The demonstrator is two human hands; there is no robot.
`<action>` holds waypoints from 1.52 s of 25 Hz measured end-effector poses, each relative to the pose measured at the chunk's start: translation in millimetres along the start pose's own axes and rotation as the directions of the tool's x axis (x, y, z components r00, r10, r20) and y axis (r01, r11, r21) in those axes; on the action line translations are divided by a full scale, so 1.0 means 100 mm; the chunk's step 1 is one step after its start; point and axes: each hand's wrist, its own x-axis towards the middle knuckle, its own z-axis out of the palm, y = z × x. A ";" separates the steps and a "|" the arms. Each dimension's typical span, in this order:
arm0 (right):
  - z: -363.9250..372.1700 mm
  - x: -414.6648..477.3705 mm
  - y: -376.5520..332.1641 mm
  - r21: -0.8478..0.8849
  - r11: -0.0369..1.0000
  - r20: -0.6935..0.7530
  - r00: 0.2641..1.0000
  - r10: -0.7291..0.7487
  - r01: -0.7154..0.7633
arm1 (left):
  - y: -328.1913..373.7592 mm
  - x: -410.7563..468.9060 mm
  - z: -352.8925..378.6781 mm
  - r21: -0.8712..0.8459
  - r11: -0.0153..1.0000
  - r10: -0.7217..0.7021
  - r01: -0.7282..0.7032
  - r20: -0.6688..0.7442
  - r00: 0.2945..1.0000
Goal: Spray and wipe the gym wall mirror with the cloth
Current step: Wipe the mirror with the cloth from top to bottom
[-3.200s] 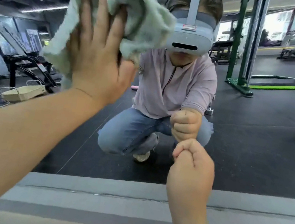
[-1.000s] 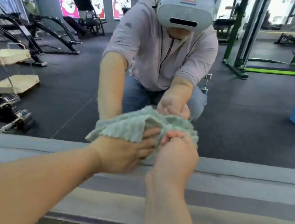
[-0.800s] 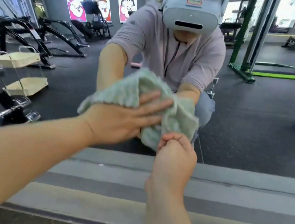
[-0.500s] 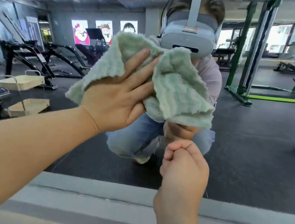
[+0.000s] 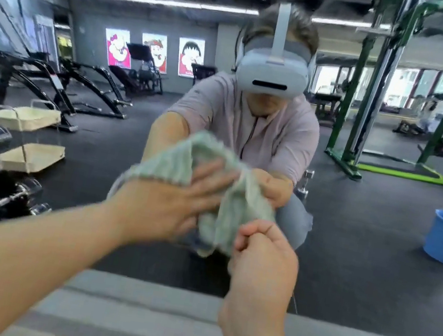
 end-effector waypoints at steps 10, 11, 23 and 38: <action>0.04 0.20 -0.25 0.089 0.992 0.099 0.990 -0.098 0.090 | 0.02 0.20 0.11 0.145 0.989 -0.023 0.043 -0.133 0.991; -0.10 0.20 0.03 0.046 0.999 0.058 0.998 -0.030 0.027 | 0.28 0.00 0.32 0.111 0.993 0.040 -0.032 -0.073 0.997; 0.58 0.29 -0.85 0.066 0.983 0.140 0.974 -0.177 0.169 | -0.71 0.75 -0.57 0.090 0.987 -0.112 0.134 -0.222 0.969; -0.92 0.01 1.38 -0.412 0.910 0.039 0.997 0.061 -0.040 | 1.16 -1.42 1.07 -0.244 0.967 -0.026 0.080 0.217 0.976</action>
